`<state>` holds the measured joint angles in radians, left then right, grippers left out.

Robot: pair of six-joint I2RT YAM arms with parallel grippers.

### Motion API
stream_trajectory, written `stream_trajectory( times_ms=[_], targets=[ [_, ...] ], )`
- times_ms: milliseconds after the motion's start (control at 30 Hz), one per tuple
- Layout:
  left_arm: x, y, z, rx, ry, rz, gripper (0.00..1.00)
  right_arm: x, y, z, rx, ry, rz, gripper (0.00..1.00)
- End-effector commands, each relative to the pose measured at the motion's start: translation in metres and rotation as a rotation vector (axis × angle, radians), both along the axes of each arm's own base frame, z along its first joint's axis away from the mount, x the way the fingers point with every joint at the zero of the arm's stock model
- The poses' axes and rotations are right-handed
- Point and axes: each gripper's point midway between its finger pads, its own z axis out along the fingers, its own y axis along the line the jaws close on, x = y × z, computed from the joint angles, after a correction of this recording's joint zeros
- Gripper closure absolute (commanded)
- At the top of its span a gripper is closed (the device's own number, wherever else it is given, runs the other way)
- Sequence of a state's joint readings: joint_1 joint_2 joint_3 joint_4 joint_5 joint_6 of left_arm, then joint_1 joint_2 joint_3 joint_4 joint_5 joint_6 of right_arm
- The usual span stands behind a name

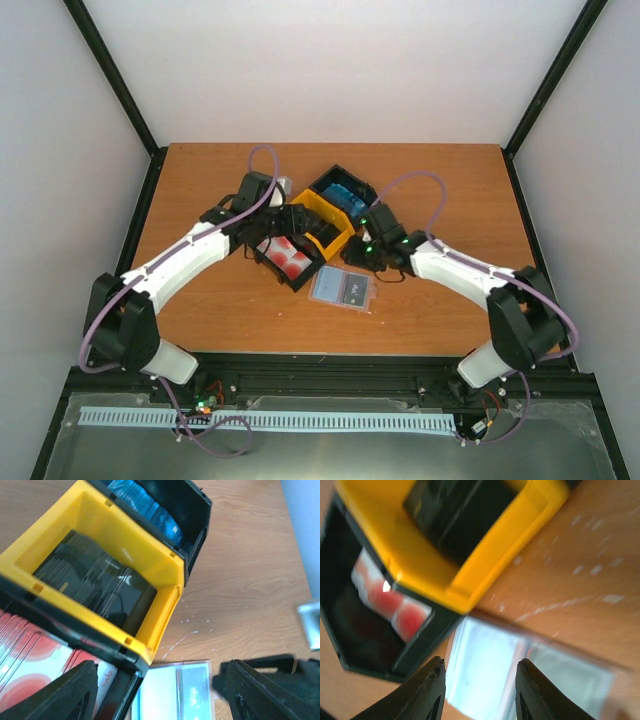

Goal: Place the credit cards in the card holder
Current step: Turn over the card slot in the card holder, then move the storage box to the center of the board.

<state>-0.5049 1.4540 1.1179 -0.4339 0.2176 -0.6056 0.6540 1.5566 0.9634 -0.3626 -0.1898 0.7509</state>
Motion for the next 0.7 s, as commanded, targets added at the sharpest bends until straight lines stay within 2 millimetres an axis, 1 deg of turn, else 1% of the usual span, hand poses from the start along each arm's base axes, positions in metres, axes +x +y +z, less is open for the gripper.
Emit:
stream_trajectory(
  times_ms=[0, 67, 167, 267, 333, 400, 500, 567, 667],
  targets=[
    [0.024, -0.023, 0.011, 0.01, -0.052, -0.119, 0.3, 0.033, -0.042, 0.023, -0.035, -0.088, -0.104, 0.61],
    [0.031, -0.035, 0.005, 0.004, -0.036, -0.17, 0.31, 0.042, -0.055, 0.023, -0.048, -0.095, -0.121, 0.6],
    [0.043, -0.049, -0.009, 0.017, -0.004, -0.222, 0.33, 0.05, -0.069, 0.021, -0.073, -0.096, -0.139, 0.59],
    [0.057, -0.054, -0.024, 0.064, 0.014, -0.244, 0.35, 0.056, -0.078, 0.015, -0.077, -0.082, -0.161, 0.59],
    [0.065, -0.057, -0.031, 0.09, 0.013, -0.257, 0.36, 0.06, -0.083, 0.012, -0.077, -0.079, -0.172, 0.59],
    [0.072, -0.062, -0.034, 0.097, 0.004, -0.277, 0.36, 0.068, -0.09, 0.008, -0.081, -0.068, -0.195, 0.59],
    [0.086, -0.073, -0.028, 0.081, -0.031, -0.306, 0.36, 0.084, -0.099, 0.002, -0.085, -0.049, -0.226, 0.59],
    [0.099, -0.086, -0.014, 0.044, -0.086, -0.337, 0.36, 0.095, -0.102, 0.001, -0.086, -0.049, -0.236, 0.59],
    [0.113, -0.106, -0.004, -0.005, -0.141, -0.396, 0.37, 0.103, -0.105, 0.001, -0.082, -0.049, -0.241, 0.58]
  ],
)
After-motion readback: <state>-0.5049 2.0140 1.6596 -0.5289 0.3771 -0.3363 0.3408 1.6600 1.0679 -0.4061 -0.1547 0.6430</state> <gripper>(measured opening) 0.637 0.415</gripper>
